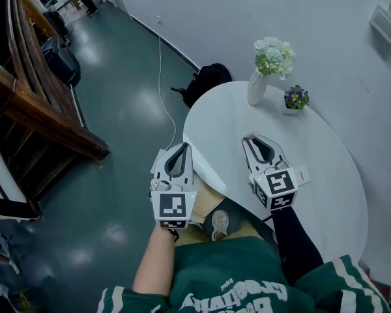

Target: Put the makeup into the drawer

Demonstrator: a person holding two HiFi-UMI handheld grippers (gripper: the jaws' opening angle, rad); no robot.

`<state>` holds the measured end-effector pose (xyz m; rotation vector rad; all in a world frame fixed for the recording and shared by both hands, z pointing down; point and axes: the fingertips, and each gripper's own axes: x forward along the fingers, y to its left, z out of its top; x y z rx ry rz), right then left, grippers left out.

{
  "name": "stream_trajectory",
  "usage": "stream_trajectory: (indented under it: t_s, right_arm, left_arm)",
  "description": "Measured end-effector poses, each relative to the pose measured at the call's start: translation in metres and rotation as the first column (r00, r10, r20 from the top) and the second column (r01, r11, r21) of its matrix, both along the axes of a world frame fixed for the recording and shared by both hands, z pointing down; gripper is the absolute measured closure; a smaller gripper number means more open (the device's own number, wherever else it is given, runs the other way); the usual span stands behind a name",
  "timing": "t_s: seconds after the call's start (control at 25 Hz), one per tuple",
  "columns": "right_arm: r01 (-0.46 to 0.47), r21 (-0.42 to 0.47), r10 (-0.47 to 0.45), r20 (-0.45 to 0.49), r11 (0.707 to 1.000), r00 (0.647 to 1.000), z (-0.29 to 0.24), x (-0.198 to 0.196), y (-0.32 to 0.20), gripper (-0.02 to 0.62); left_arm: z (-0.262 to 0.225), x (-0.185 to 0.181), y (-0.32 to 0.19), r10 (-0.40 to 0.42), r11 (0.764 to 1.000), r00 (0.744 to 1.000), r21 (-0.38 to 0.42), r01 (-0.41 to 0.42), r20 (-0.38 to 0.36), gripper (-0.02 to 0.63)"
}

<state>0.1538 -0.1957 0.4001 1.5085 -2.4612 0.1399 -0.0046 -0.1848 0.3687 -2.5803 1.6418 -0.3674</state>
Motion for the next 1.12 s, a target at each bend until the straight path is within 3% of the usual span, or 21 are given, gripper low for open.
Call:
stream_trajectory:
  t_s: [0.4, 0.56, 0.72, 0.92, 1.04, 1.12]
  right_arm:
    - [0.174, -0.025, -0.174, 0.02, 0.984, 0.985, 0.012, -0.097, 0.0, 0.523]
    - [0.198, -0.044, -0.197, 0.02, 0.979, 0.98, 0.02, -0.13, -0.001, 0.523]
    - [0.223, -0.122, -0.223, 0.012, 0.967, 0.975, 0.045, -0.155, 0.004, 0.523]
    - [0.277, -0.28, -0.302, -0.052, 0.919, 0.952, 0.109, -0.191, 0.021, 0.523]
    - [0.305, -0.406, -0.372, -0.094, 0.861, 0.924, 0.158, -0.209, 0.044, 0.523]
    - [0.318, -0.5, -0.414, -0.091, 0.806, 0.906, 0.19, -0.218, 0.06, 0.523]
  left_arm:
    - [0.005, -0.091, 0.02, -0.166, 0.986, 0.986, -0.014, 0.166, 0.003, 0.606]
    - [0.01, -0.119, 0.021, -0.169, 0.985, 0.986, -0.026, 0.169, 0.001, 0.607]
    - [0.018, -0.133, 0.02, -0.142, 0.989, 0.989, -0.038, 0.141, -0.033, 0.607]
    - [0.04, -0.148, 0.019, -0.132, 0.988, 0.989, -0.082, 0.127, -0.062, 0.606]
    - [0.051, -0.157, 0.021, -0.132, 0.987, 0.989, -0.103, 0.125, -0.066, 0.606]
    - [0.056, -0.162, 0.023, -0.128, 0.986, 0.99, -0.111, 0.121, -0.061, 0.606]
